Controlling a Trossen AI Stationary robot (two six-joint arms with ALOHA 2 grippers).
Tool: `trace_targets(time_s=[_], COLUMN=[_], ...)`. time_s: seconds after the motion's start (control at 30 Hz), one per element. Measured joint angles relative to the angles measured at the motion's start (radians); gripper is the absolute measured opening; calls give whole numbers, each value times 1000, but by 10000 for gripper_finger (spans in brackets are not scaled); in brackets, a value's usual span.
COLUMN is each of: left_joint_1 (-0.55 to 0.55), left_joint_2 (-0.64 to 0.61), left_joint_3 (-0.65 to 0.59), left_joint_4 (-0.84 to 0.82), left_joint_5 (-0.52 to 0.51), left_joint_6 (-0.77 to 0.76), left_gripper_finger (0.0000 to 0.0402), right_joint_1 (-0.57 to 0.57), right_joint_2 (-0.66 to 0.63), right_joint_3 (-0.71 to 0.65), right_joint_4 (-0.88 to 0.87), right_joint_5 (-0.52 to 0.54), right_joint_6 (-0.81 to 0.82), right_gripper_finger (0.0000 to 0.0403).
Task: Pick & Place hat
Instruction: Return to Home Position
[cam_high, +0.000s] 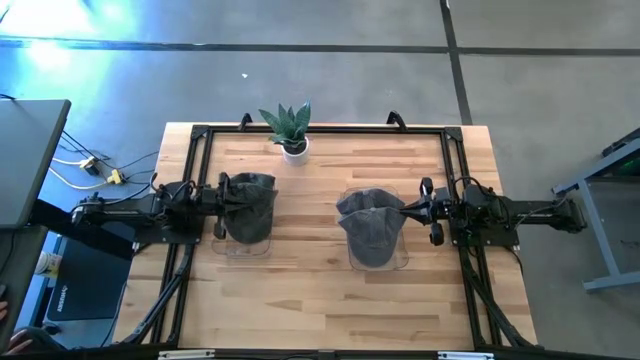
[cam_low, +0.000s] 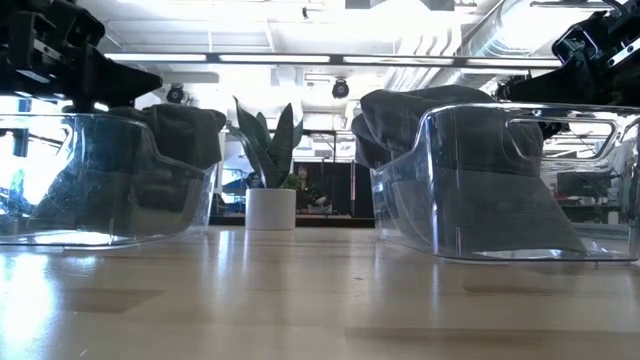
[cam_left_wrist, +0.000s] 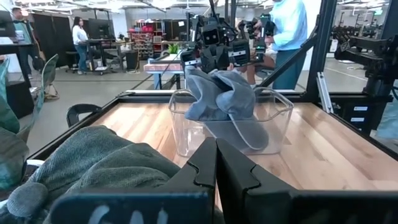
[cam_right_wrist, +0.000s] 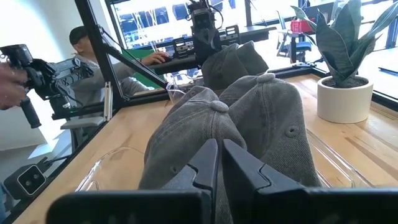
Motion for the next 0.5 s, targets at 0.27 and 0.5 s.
trace_targets(time_s=[0.27, 0.5], left_joint_1=[-1, -7], left_joint_2=[0, 0], left_joint_3=[0, 0], left_joint_4=[0, -8], left_joint_5=[0, 55], left_joint_6=[0, -6], left_gripper_finger=[0, 0], right_joint_1=[0, 0], right_joint_2=[0, 0], right_joint_3=[0, 0], right_joint_4=[0, 0], right_joint_5=[0, 0], right_joint_6=[0, 0], right_gripper_finger=[16, 21])
